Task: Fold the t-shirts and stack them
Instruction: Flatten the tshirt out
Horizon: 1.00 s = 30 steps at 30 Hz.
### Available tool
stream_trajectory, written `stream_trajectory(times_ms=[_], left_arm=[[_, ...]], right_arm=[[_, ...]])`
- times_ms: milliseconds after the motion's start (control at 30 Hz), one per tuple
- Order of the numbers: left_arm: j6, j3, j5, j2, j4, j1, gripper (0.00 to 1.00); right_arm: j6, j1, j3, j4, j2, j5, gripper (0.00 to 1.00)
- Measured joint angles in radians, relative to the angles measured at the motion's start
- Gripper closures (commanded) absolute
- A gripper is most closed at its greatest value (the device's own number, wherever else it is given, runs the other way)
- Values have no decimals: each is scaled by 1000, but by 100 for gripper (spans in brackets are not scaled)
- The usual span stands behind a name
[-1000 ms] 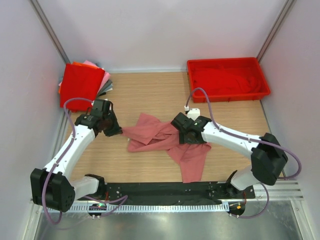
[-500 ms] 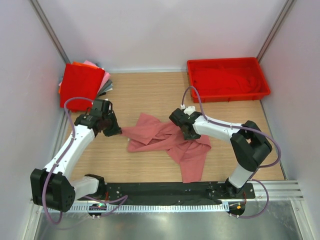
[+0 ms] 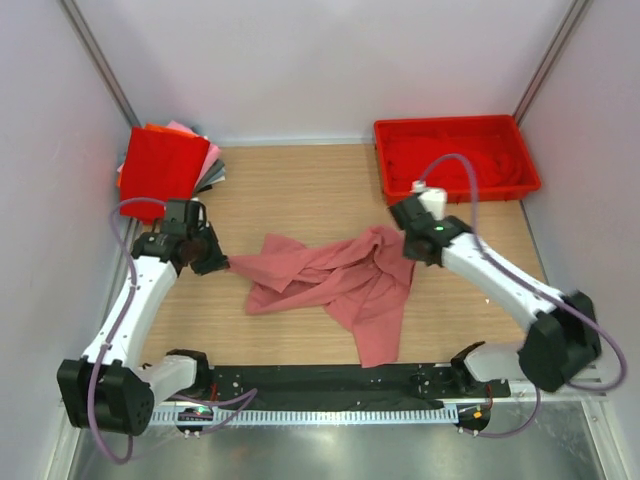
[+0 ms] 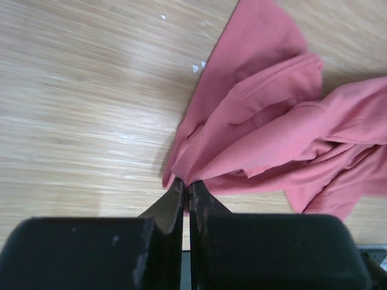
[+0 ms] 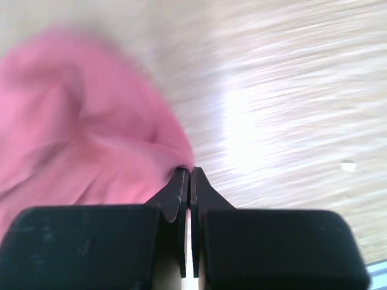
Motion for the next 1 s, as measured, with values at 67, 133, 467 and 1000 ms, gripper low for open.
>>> stream_trajectory(times_ms=[67, 133, 467, 1000], left_arm=[[13, 13, -8, -35, -18, 33, 100], [27, 19, -15, -63, -26, 52, 100], [53, 9, -5, -60, -25, 58, 100], [53, -8, 27, -56, -9, 58, 100]], right_arm=[[-3, -128, -25, -3, -151, 10, 78], [-6, -225, -46, -10, -236, 14, 16], [-23, -319, -114, -60, -186, -84, 22], [61, -237, -315, 83, -192, -361, 66]])
